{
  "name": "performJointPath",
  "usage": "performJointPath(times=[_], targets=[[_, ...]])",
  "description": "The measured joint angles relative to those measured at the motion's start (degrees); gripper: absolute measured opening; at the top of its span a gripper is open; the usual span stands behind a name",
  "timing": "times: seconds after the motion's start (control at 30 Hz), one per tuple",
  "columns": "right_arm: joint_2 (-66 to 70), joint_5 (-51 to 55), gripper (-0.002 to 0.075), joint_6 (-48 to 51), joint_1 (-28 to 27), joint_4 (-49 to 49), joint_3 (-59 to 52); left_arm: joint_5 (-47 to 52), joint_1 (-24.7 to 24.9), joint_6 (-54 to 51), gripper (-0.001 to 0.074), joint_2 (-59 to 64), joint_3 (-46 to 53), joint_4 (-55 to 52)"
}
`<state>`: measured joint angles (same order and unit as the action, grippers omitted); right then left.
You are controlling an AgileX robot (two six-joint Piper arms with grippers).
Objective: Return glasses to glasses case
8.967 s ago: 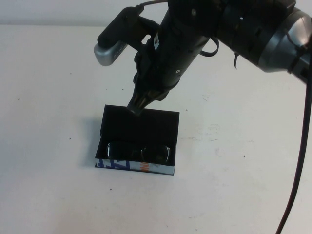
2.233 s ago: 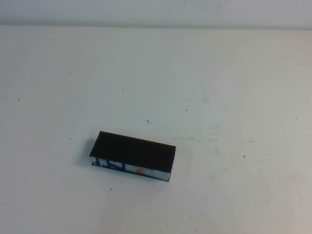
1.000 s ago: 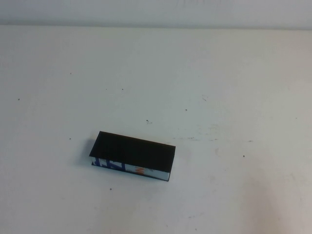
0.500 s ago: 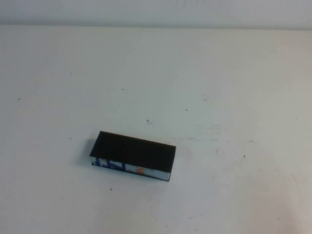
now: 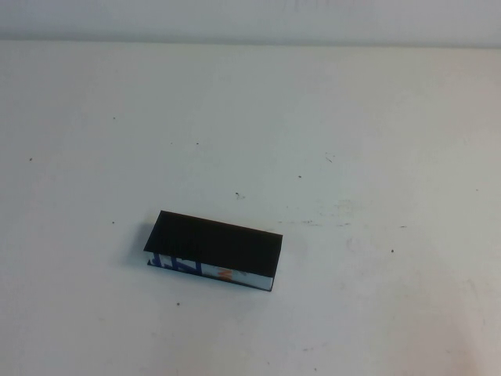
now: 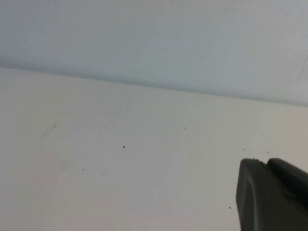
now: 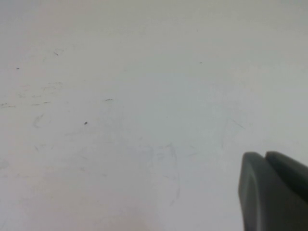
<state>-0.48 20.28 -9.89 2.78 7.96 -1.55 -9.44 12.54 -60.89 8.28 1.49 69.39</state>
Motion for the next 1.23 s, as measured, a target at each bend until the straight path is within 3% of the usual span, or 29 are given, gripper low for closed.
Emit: performJointPath(times=[0.4, 0.47, 0.63, 0.7, 0.77, 1.0, 1.23], targets=[[-0.03, 0.0, -0.0011, 0.16, 0.0, -0.04, 0.0, 0.11, 0.0, 2.17, -0.0004, 0.0, 0.0, -3.92], [-0.03, 0.0, -0.0011, 0.16, 0.0, -0.04, 0.0, 0.35, -0.1, 10.15, -0.0004, 0.0, 0.0, -15.54], [-0.03, 0.0, -0.0011, 0.26, 0.0, -0.13, 0.0, 3.28, -4.7, 45.75, -0.0004, -0.31, 0.0, -58.73], [-0.03, 0.0, -0.0011, 0.26, 0.0, -0.13, 0.0, 6.93, -7.21, 57.13, -0.0004, -1.67, 0.0, -69.05], [-0.03, 0.0, -0.0011, 0.26, 0.0, -0.13, 0.0, 11.12, -9.49, 62.12, -0.0004, -4.19, 0.0, -74.4], [-0.12, 0.0, -0.0011, 0.26, 0.0, -0.26, 0.0, 28.71, -12.15, 65.66, -0.0004, -8.75, 0.0, -77.0], [-0.12, 0.0, -0.0011, 0.38, 0.0, -0.26, 0.0, 31.53, -12.15, 65.66, -0.0004, -8.83, 0.0, -76.28]])
